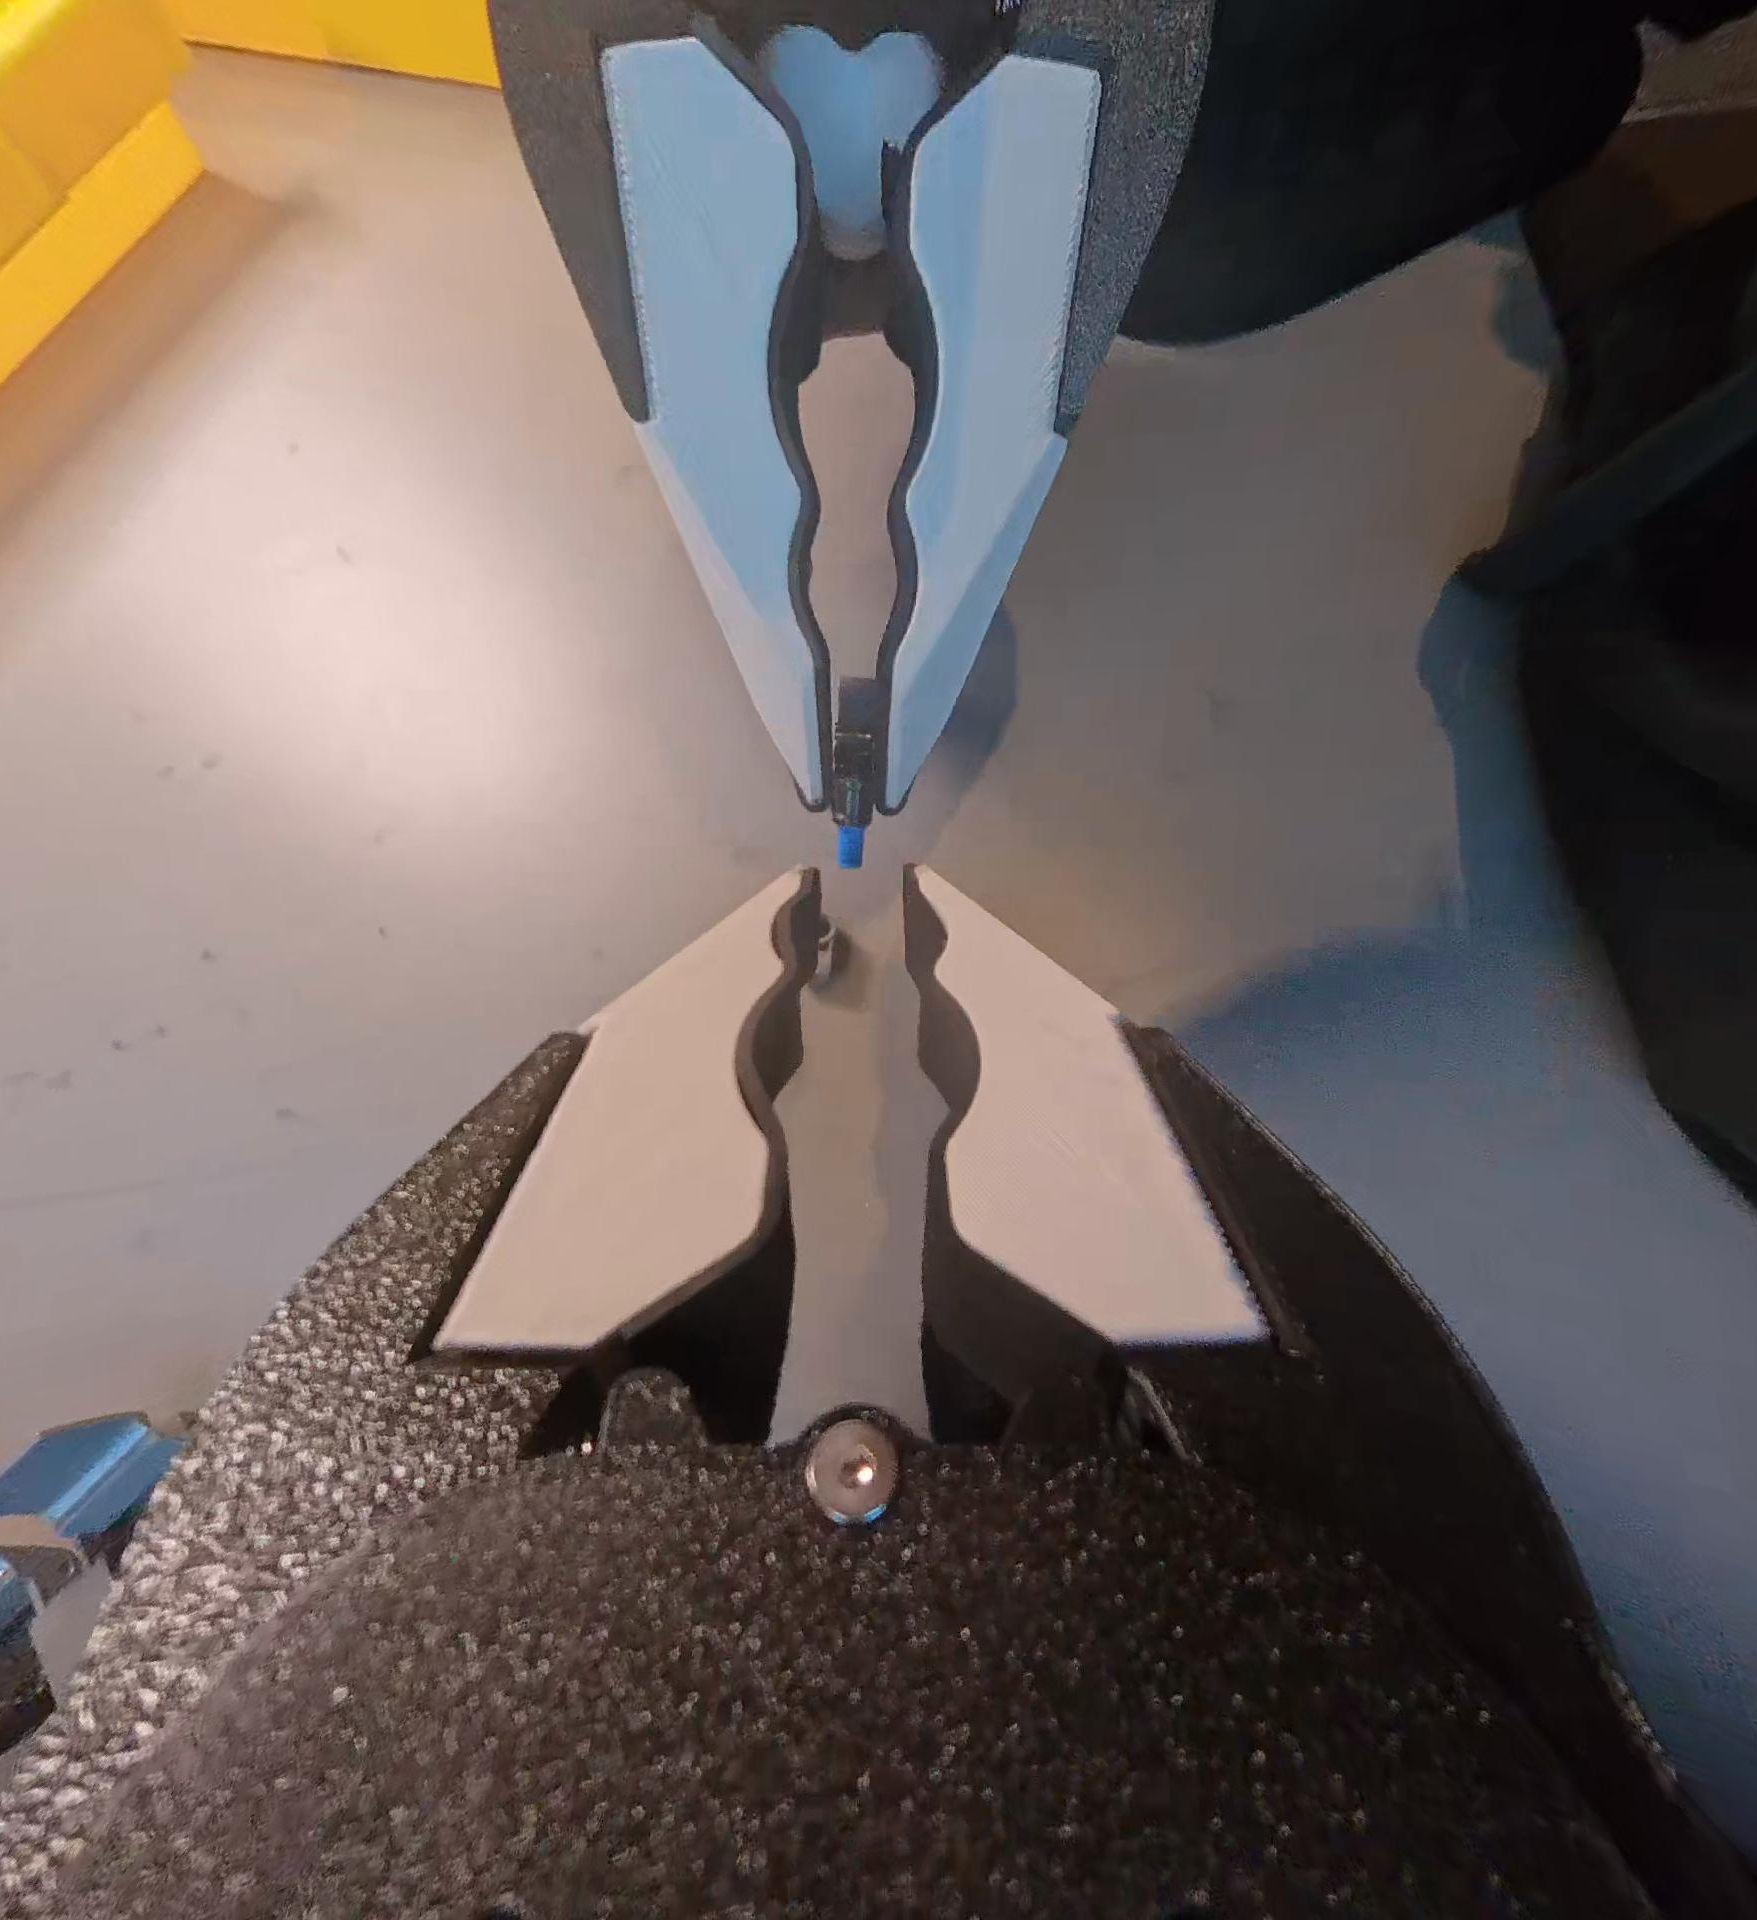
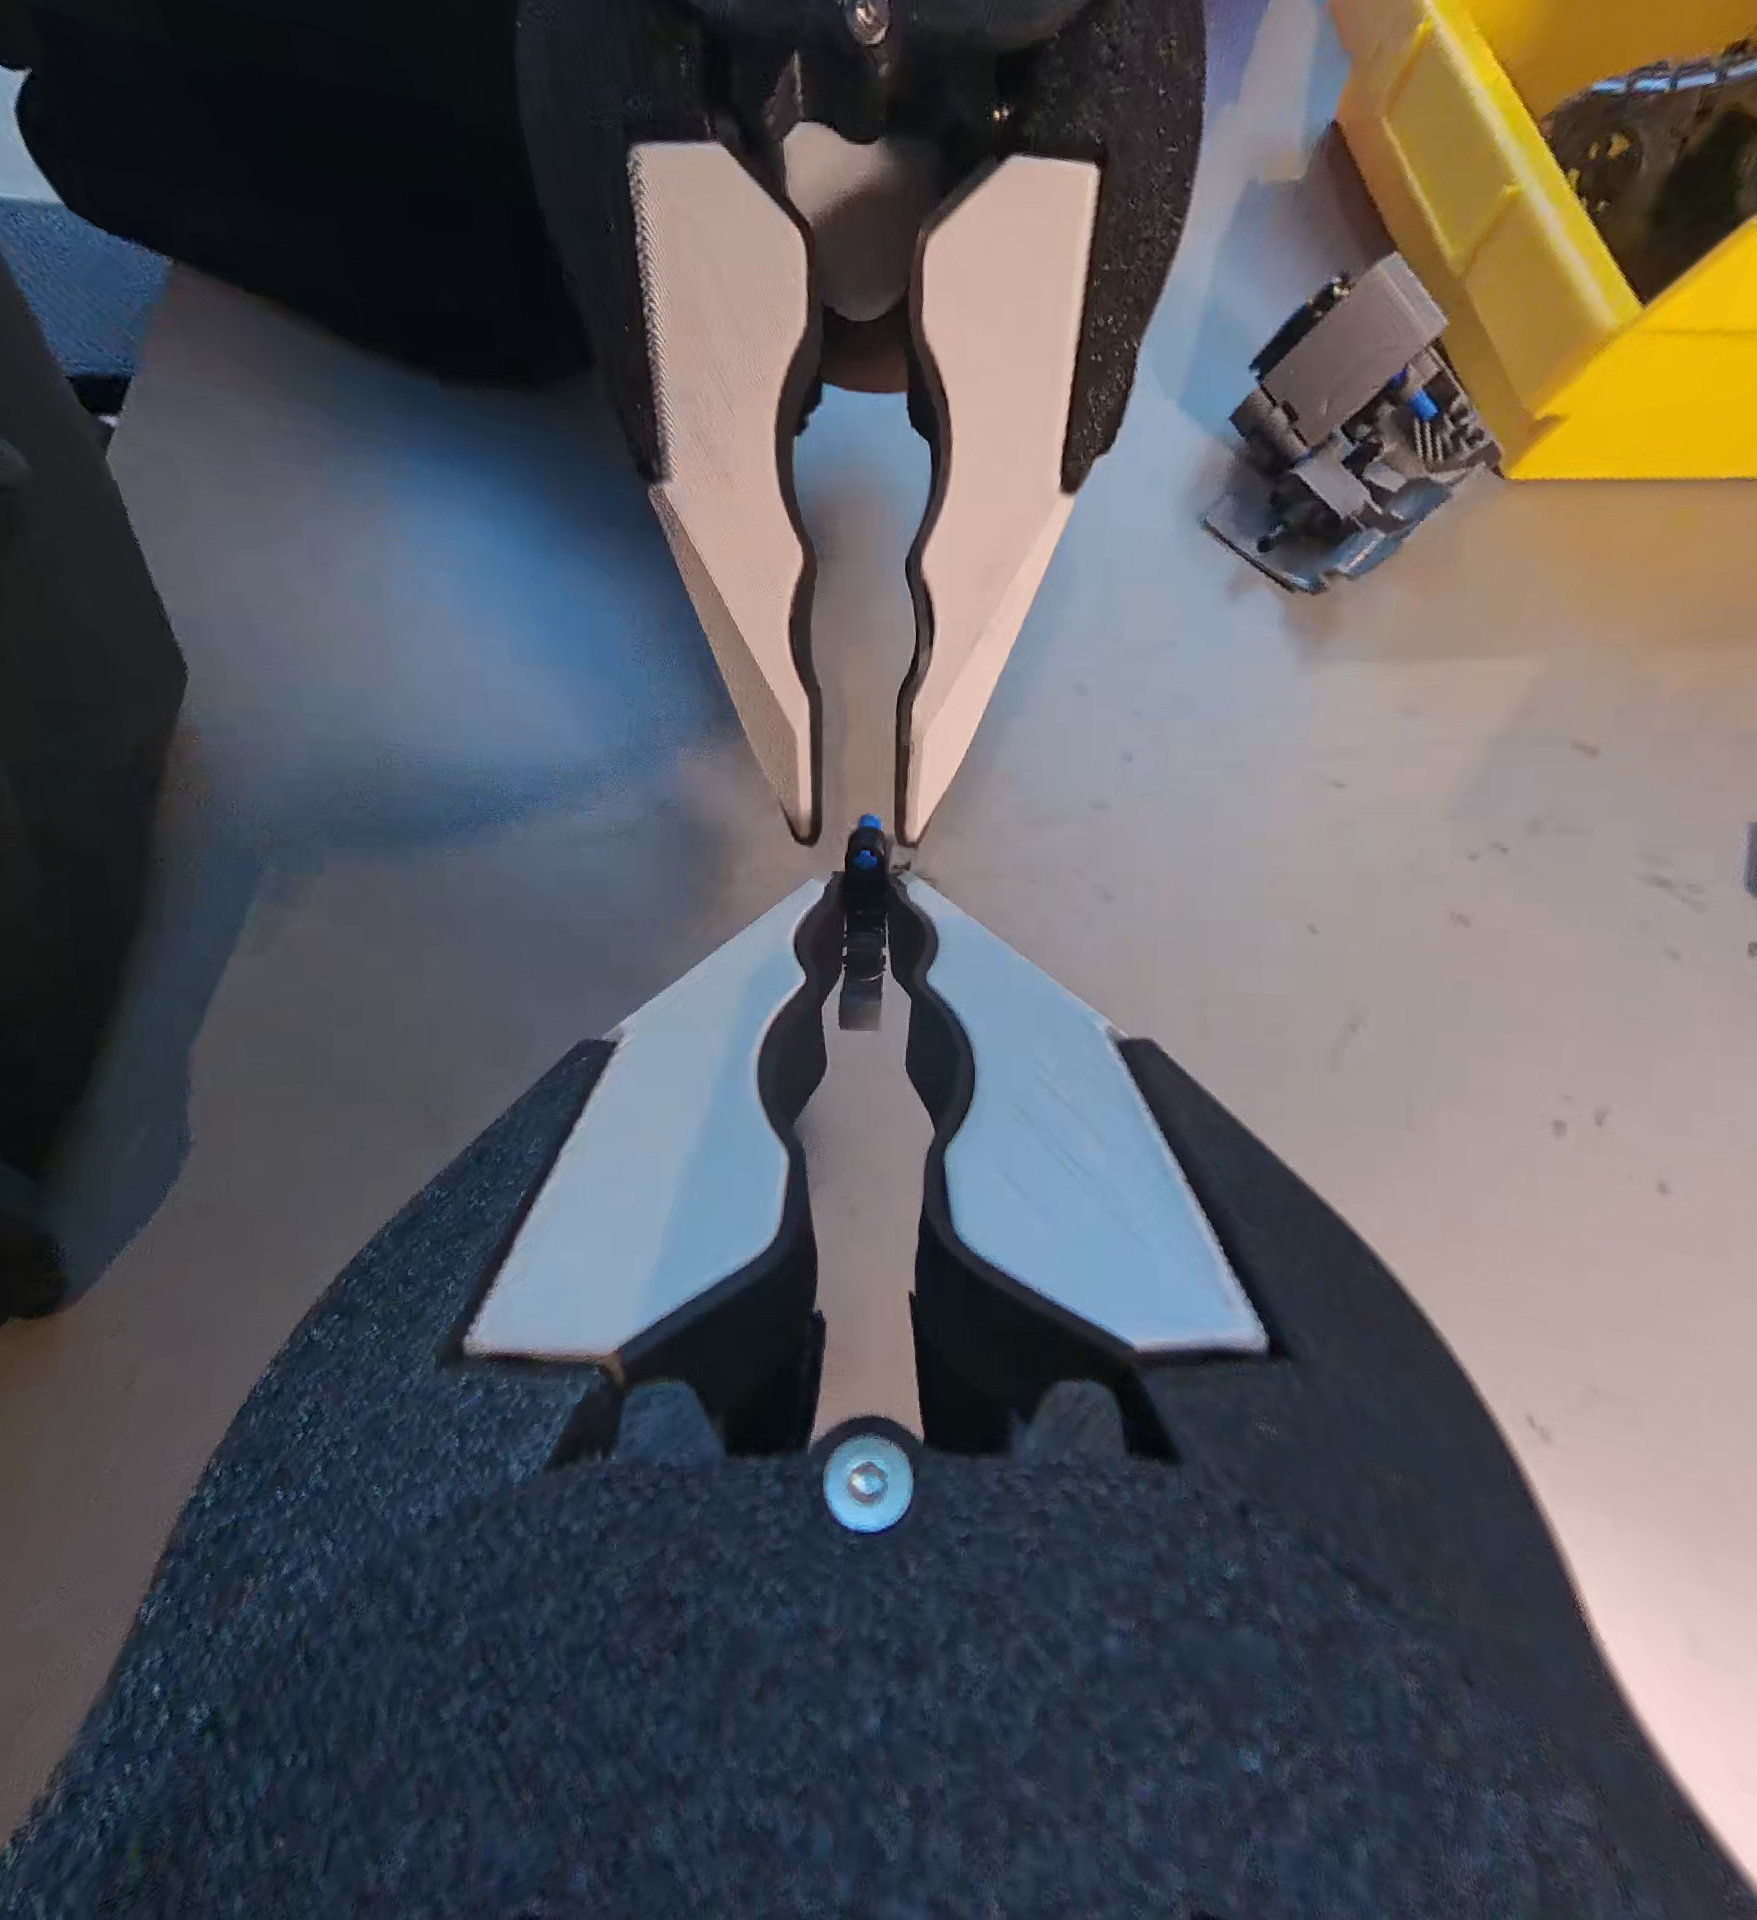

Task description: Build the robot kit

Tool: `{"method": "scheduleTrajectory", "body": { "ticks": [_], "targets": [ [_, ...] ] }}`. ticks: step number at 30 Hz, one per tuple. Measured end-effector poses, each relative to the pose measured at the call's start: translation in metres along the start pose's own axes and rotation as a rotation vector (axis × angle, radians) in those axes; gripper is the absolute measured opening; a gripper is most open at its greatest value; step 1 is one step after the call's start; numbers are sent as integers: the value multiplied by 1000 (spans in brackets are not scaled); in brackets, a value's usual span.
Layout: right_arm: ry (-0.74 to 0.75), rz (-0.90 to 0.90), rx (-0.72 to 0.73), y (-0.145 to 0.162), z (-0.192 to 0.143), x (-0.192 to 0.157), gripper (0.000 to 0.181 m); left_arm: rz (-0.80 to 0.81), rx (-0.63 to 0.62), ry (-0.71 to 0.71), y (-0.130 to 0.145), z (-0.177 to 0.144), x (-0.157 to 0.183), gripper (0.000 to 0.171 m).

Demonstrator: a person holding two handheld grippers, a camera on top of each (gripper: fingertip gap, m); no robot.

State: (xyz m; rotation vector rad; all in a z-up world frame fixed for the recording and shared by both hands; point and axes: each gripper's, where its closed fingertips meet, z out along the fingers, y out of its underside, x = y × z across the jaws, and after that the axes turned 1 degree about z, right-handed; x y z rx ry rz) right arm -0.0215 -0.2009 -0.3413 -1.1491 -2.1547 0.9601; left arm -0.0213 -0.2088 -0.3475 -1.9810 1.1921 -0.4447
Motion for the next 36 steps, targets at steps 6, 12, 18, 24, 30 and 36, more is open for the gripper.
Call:
{"method": "scheduleTrajectory", "body": {
  "ticks": [6, 12, 18, 24, 30, 36],
  "targets": [
    [-6, -58, -23, -2, 0, -10, 8, 16, 22, 39, -7, 1, 9, 3],
    [-37, 38, 244, -27, -27, -4, 19, -97, 314, 140, -34, -22, 8, 4],
    [-74, 73, 406, -49, -36, -6, 14, -89, 446, 156, -50, -35, 9, 4],
    [-64, 124, 314, -40, -25, -2, 8, -77, 369, 100, -39, -28, 2, 4],
    [-27, 219, 52, -5, -3, 13, 7, -130, 47, 41, 17, -6, -11, 14],
    [-20, 231, -59, 6, 13, 9, 7, -113, -75, -2, 31, 11, -9, 15]
  ]
}}
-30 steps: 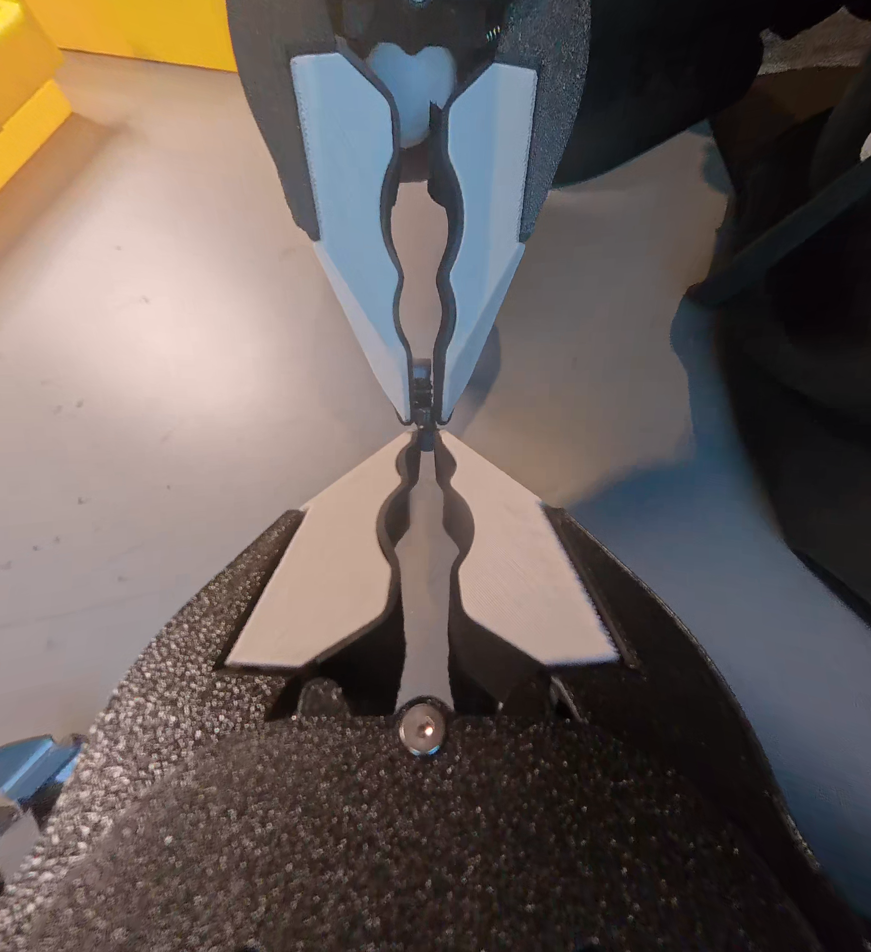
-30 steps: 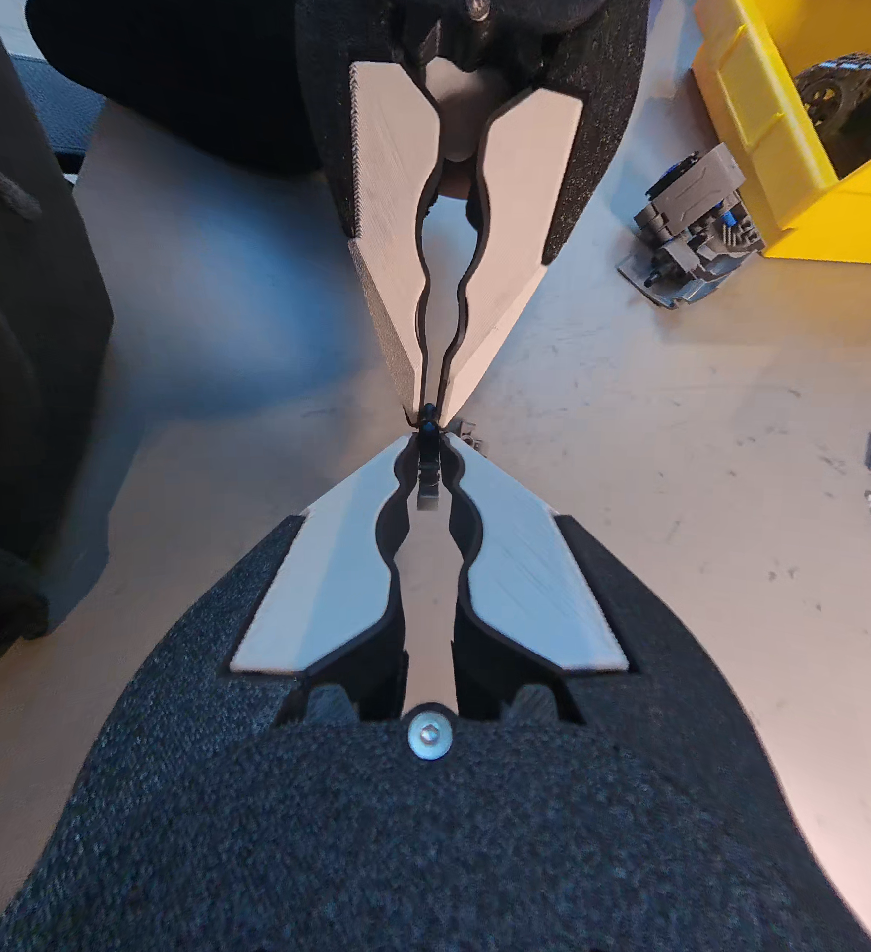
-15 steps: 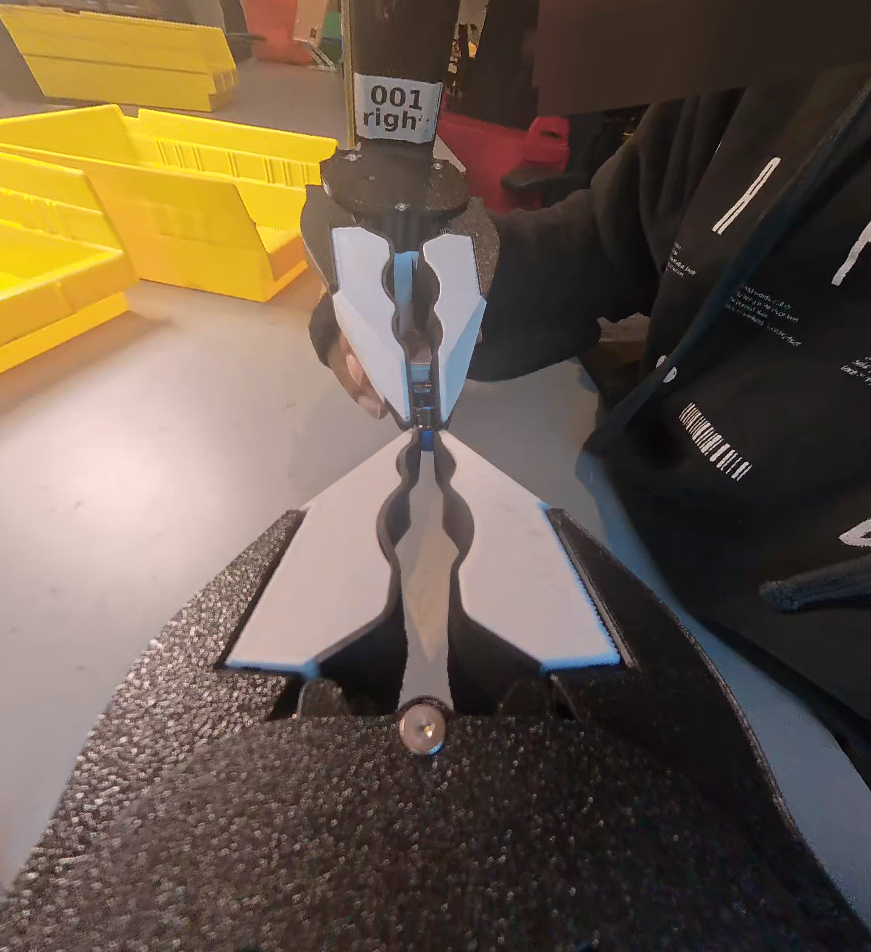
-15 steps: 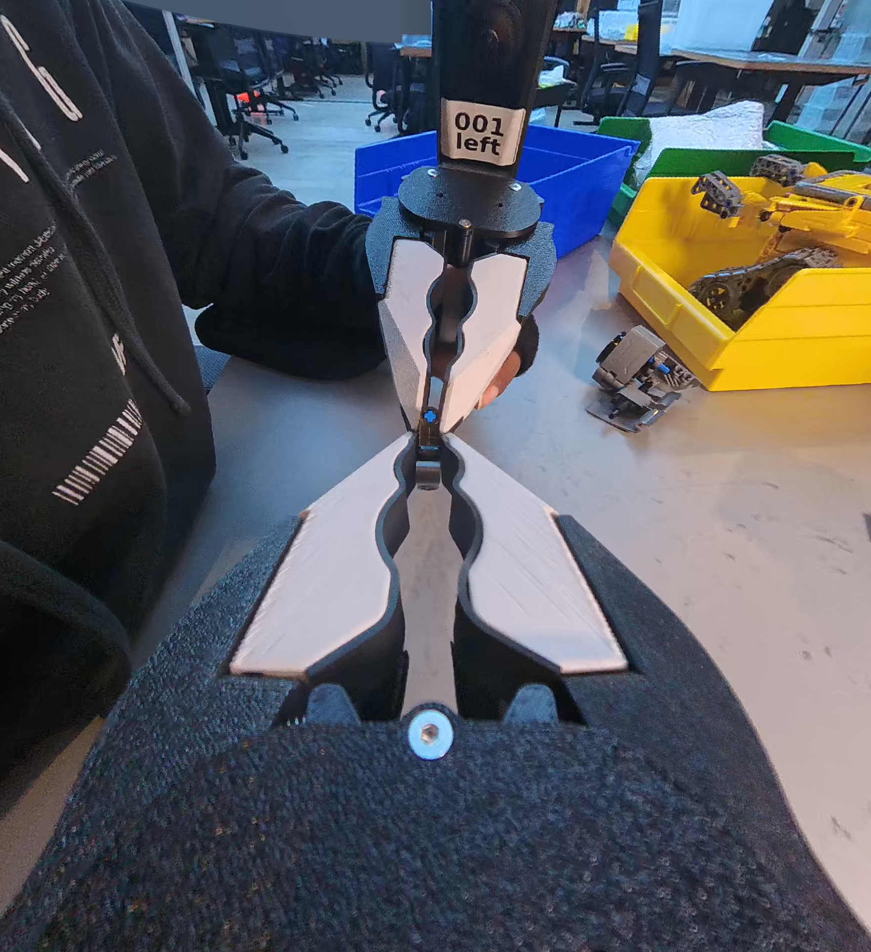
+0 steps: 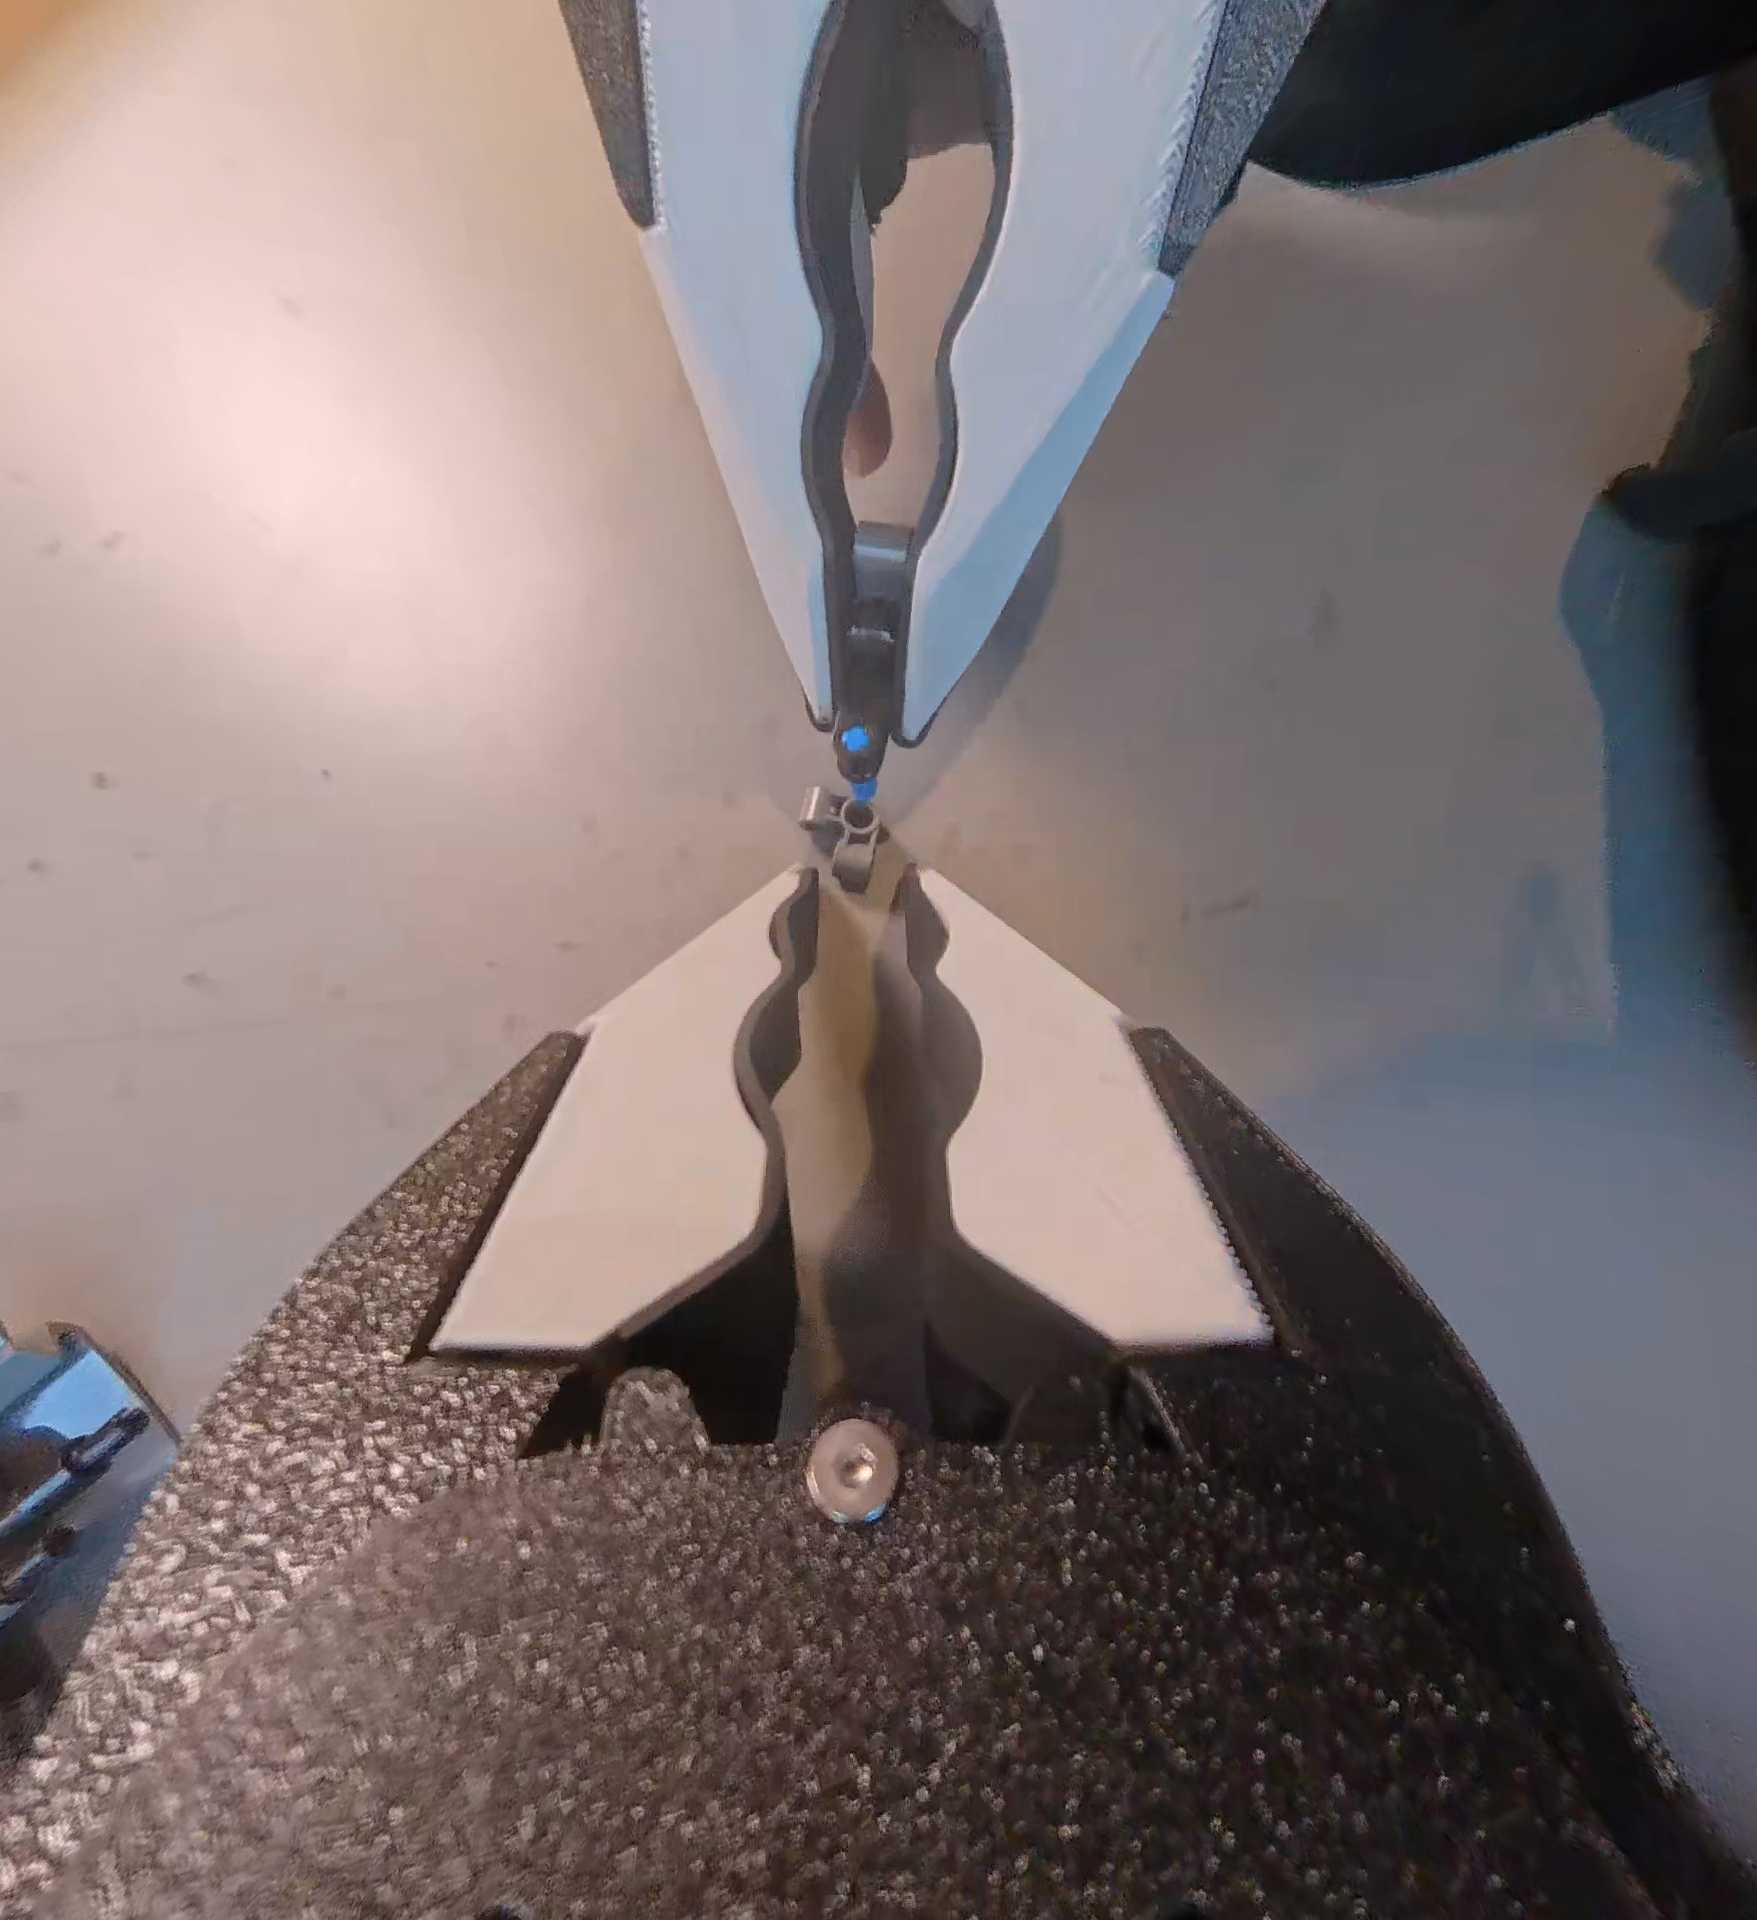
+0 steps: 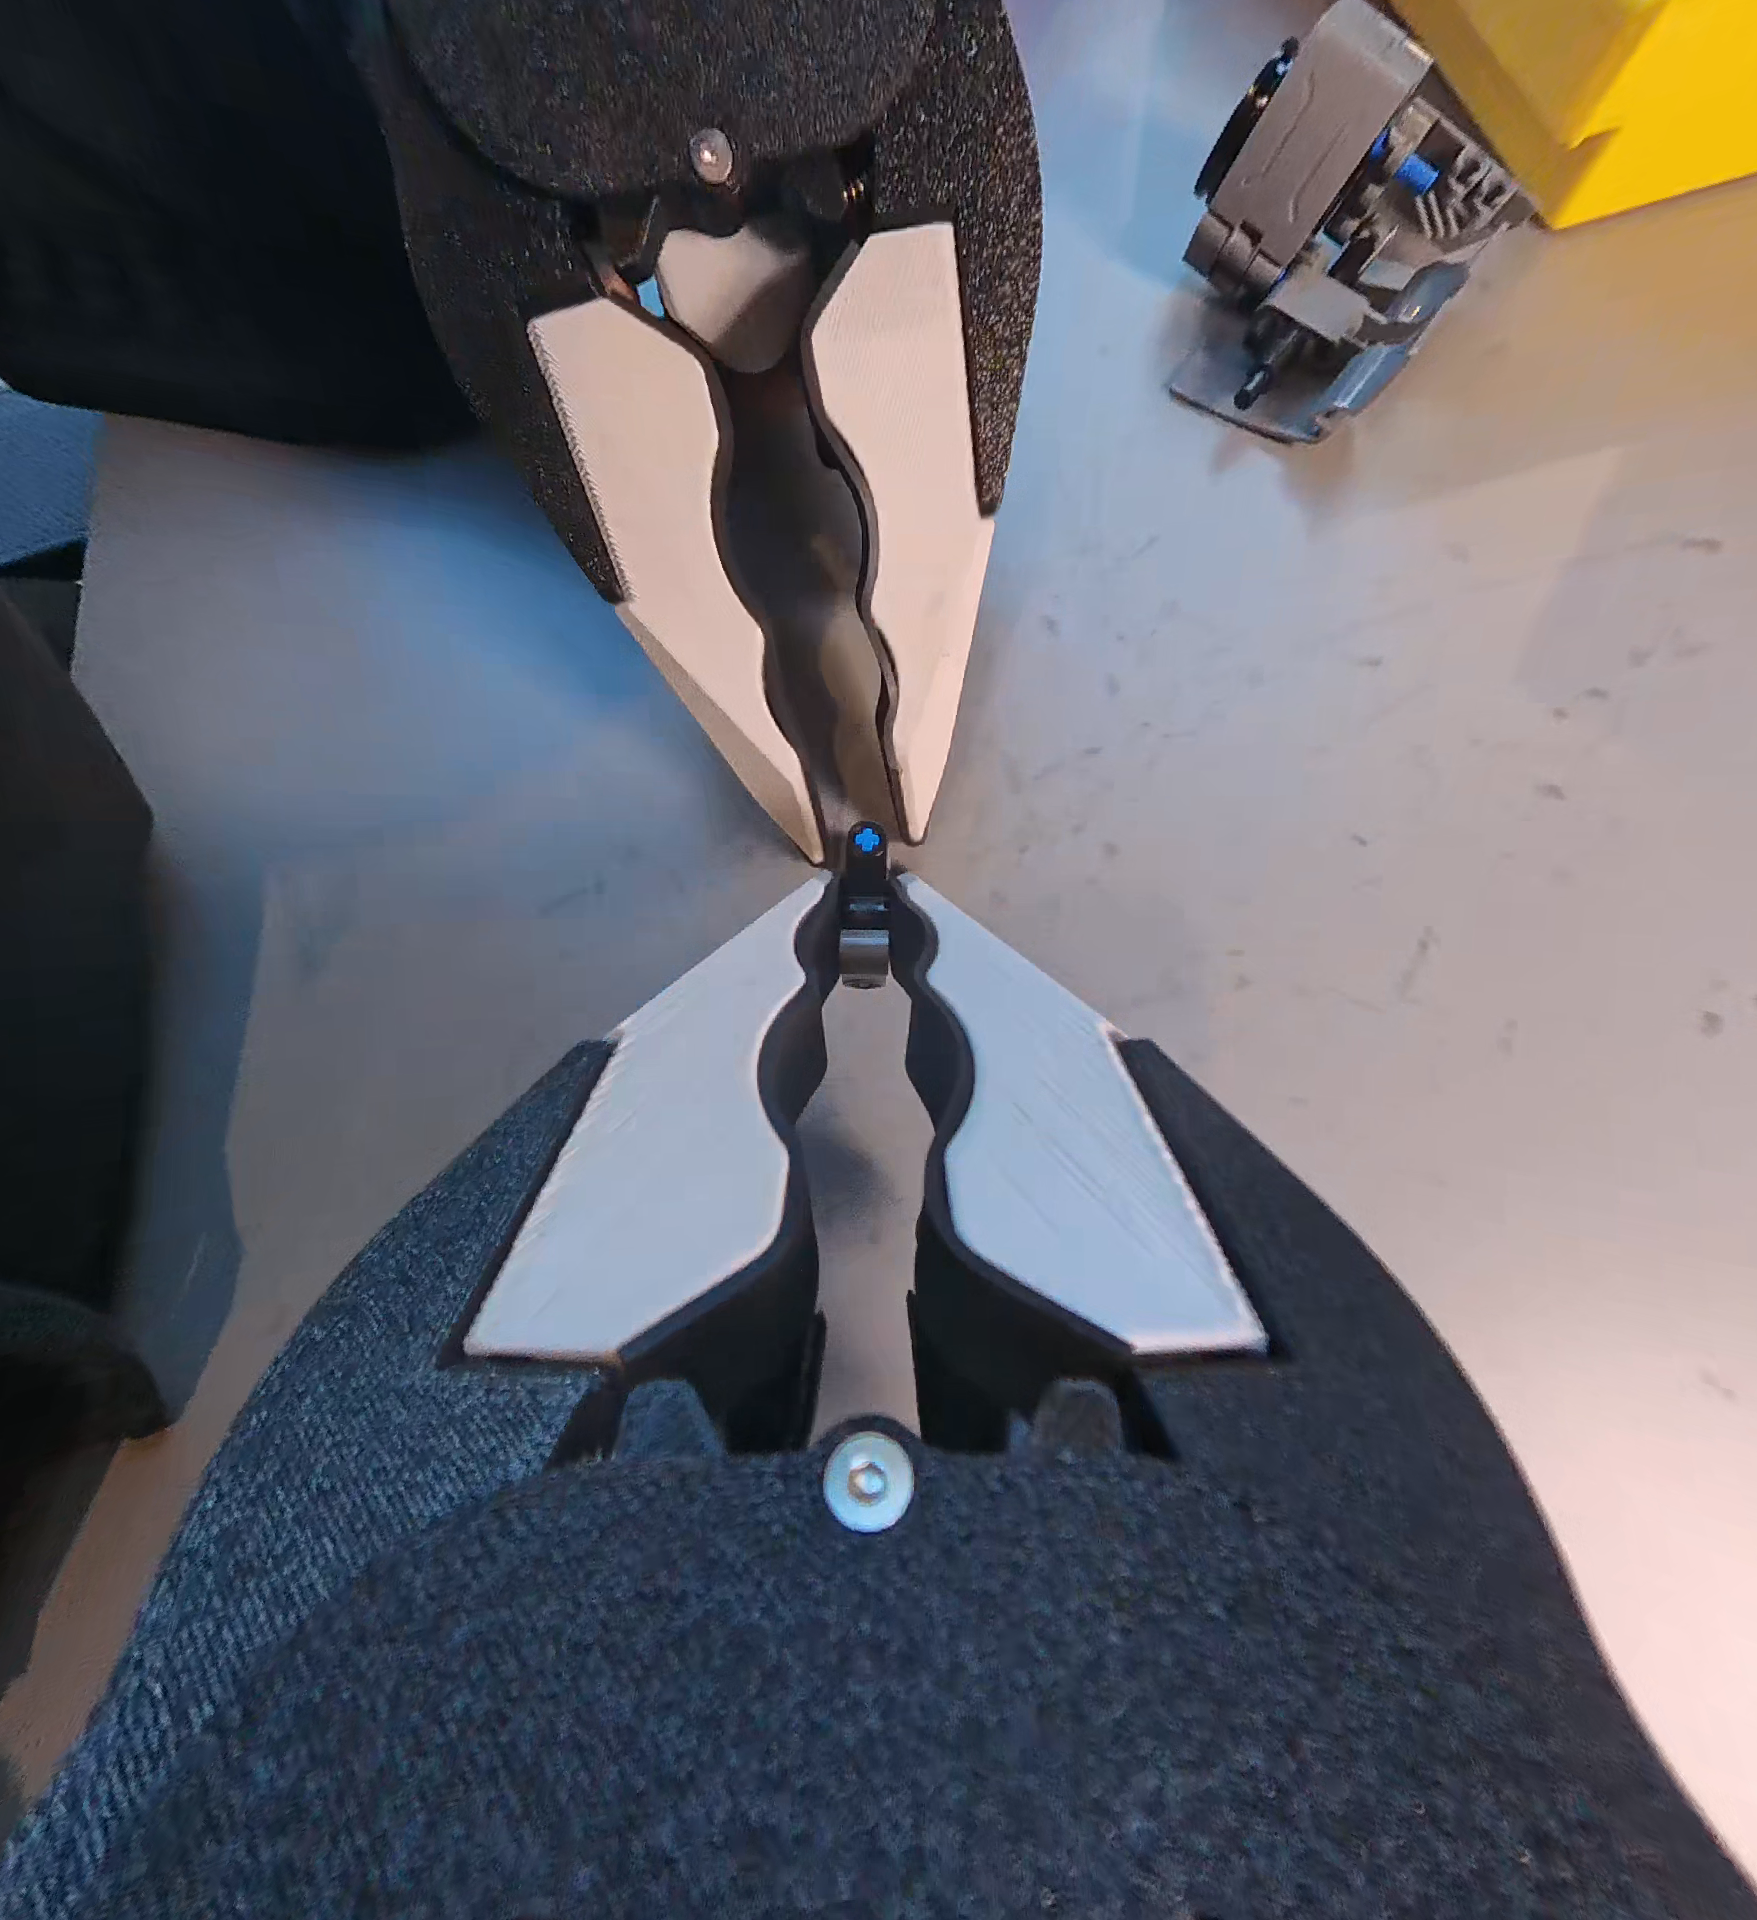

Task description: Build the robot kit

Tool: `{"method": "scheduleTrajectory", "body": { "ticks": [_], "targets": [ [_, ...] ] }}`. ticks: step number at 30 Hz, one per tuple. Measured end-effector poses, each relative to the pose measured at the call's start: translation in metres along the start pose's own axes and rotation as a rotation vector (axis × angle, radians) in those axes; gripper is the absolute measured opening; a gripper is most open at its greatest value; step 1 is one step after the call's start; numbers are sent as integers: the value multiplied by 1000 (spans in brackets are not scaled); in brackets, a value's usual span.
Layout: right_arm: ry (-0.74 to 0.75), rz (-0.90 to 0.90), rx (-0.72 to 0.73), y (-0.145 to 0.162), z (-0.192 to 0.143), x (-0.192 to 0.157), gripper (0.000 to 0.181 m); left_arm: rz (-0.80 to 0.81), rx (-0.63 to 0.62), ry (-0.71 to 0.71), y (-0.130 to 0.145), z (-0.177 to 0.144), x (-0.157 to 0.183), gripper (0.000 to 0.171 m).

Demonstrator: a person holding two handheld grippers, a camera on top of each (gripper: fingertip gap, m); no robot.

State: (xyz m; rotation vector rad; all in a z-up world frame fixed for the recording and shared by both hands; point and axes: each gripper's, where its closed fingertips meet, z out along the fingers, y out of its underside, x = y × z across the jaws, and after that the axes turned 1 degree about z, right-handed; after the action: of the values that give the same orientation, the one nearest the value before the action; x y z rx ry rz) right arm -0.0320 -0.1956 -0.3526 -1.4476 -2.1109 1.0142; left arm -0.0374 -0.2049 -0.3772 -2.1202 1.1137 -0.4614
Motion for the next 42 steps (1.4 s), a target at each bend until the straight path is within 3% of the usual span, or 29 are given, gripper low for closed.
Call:
{"method": "scheduleTrajectory", "body": {
  "ticks": [5, 15, 22, 33, 37, 42],
  "targets": [
    [9, 10, -47, 6, 5, 1, 7, -12, -19, -45, 0, 1, -3, 6],
    [42, -36, -180, 10, 9, 3, 7, -4, -38, -52, 1, 0, -2, 6],
    [20, -100, -265, 9, 11, 3, 7, -25, 98, -24, -18, -14, -2, 9],
    [-97, -269, -463, 19, 17, 0, 6, 63, 23, -87, -13, 1, 2, 5],
    [-141, -256, -447, 18, 18, 0, 7, 40, 37, -84, -12, -1, 1, 4],
    [-147, -246, -268, 12, 16, 2, 12, -5, 71, -44, -12, -1, 1, 4]
  ]
}}
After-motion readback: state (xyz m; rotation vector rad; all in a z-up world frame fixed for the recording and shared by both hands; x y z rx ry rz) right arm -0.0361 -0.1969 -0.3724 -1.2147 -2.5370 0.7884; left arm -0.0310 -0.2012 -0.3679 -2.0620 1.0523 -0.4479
